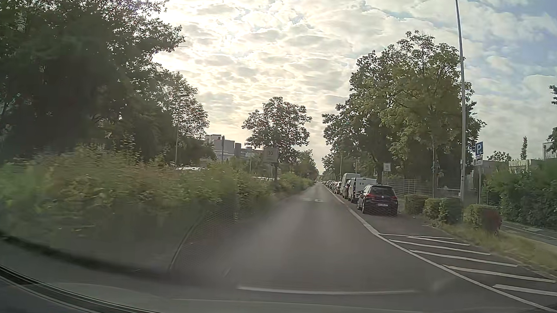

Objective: Follow the waypoints while adhering to traffic rules and regulations

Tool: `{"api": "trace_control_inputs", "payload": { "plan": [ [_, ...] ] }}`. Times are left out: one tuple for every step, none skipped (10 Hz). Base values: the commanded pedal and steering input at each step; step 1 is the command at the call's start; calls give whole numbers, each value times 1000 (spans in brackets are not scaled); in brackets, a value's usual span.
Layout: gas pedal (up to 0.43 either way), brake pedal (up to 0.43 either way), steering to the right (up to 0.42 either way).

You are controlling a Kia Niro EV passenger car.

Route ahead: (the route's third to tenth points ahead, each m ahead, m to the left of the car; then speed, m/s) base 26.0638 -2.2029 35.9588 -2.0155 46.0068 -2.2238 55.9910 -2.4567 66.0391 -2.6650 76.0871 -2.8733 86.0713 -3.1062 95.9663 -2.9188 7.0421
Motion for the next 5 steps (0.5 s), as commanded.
{"api": "trace_control_inputs", "payload": {
  "plan": [
    [260, 30, 51],
    [260, 30, 40],
    [260, 30, 26],
    [260, 30, 18],
    [260, 30, 11]
  ]
}}
